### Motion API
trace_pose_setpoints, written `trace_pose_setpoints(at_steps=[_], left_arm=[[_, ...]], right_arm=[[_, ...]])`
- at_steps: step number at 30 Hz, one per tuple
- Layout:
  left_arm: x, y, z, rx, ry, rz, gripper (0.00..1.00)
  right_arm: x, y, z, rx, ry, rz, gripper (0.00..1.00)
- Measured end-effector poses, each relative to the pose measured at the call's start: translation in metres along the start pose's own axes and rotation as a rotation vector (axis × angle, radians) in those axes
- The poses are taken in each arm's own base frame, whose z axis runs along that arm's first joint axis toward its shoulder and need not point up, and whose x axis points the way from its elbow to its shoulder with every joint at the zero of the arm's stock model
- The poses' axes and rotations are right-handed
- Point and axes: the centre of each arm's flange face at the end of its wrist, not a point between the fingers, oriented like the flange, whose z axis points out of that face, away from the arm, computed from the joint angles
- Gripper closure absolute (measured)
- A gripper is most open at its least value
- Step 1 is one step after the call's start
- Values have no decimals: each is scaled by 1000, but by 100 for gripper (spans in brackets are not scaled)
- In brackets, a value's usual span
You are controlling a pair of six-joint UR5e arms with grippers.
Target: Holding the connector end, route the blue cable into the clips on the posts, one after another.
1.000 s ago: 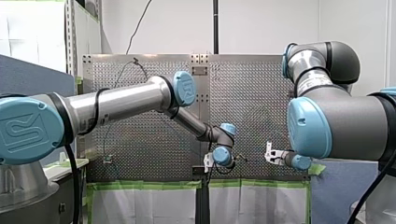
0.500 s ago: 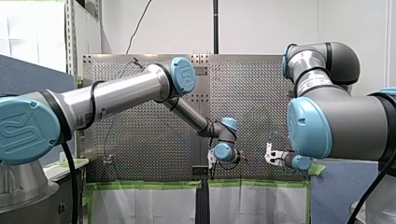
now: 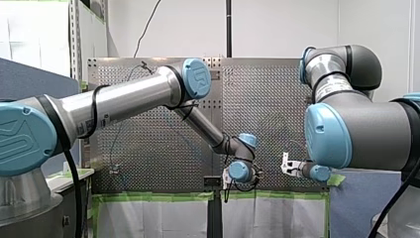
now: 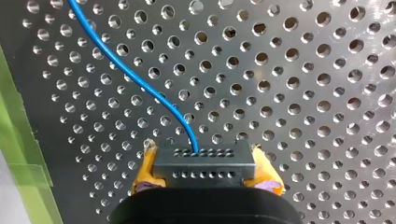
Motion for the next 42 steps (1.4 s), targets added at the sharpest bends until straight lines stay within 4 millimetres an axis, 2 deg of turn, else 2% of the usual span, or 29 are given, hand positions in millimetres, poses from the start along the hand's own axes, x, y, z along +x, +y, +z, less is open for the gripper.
trace_pose_setpoints(at_steps=[5,14,36,42], left_arm=[[-2,-8,1,15,-39,-45,0],[-10,-10,9,19,-124,-143,0],[-11,-3,8,-37,-134,-150,0],[-9,-11,1,-64,-132,-139,0]], right_arm=[[0,0,0,0,0,-1,100],[-1,0,0,0,-1,1,100],[-2,0,0,0,-2,4,100],[-2,1,0,-1,-2,4,100]])
